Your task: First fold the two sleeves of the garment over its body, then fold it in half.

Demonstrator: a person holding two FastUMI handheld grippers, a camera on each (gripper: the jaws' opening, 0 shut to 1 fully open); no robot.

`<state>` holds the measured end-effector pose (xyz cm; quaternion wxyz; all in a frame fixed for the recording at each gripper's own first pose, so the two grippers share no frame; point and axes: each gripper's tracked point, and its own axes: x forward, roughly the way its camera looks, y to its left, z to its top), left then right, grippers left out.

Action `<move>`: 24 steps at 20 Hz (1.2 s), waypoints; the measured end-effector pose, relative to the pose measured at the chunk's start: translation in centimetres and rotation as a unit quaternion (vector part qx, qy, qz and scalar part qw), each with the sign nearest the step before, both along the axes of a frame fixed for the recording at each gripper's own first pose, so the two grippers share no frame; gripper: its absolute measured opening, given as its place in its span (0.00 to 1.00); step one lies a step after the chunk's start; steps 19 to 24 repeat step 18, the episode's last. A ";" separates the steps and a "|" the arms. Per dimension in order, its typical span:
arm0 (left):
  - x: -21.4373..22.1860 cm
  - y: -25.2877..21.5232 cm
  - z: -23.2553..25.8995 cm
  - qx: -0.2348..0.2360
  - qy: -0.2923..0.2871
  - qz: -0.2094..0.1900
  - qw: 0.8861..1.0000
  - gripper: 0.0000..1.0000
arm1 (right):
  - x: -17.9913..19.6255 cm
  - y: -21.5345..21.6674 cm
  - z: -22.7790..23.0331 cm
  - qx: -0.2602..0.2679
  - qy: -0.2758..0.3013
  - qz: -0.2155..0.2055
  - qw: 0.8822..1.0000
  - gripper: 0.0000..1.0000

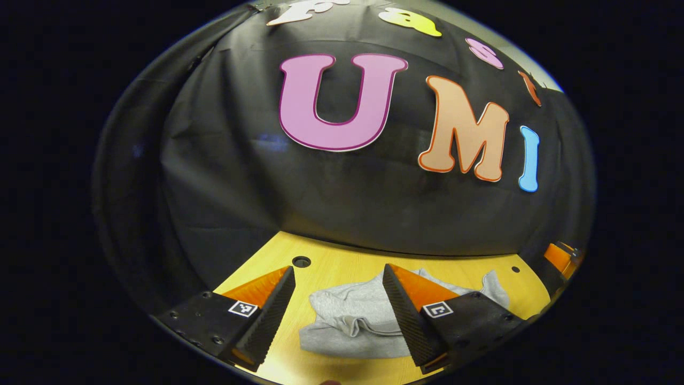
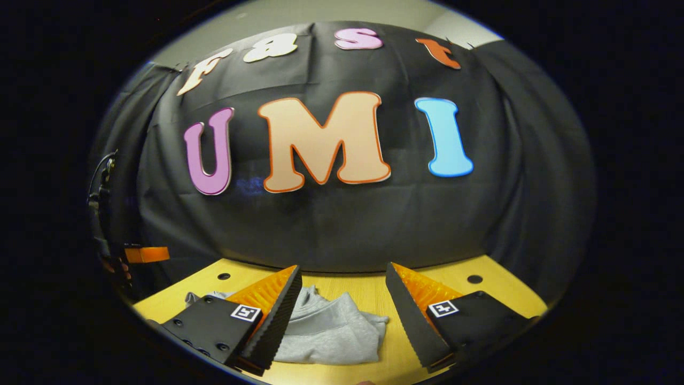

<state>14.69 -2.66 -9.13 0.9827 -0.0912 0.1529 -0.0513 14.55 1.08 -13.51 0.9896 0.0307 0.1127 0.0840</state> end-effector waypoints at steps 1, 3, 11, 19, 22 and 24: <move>-0.9 0.1 0.7 0.008 -0.009 0.004 1.000 0.96 | -0.7 0.4 0.8 -0.006 -0.010 0.005 1.000 0.98; -2.9 0.3 2.1 0.028 -0.028 0.007 0.999 0.96 | -3.0 1.0 1.8 -0.005 -0.018 0.014 1.000 0.98; -8.7 -1.5 1.8 0.081 -0.040 -0.017 0.996 0.95 | -7.0 0.6 0.8 0.018 0.004 0.011 1.000 0.95; -9.3 -1.7 2.5 0.088 -0.055 -0.020 0.994 0.95 | -7.6 1.1 1.5 0.018 -0.009 0.014 1.000 0.95; -9.3 -1.7 2.5 0.088 -0.055 -0.020 0.994 0.95 | -7.6 1.1 1.5 0.018 -0.009 0.014 1.000 0.95; -9.3 -1.7 2.5 0.088 -0.055 -0.020 0.994 0.95 | -7.6 1.1 1.5 0.018 -0.009 0.014 1.000 0.95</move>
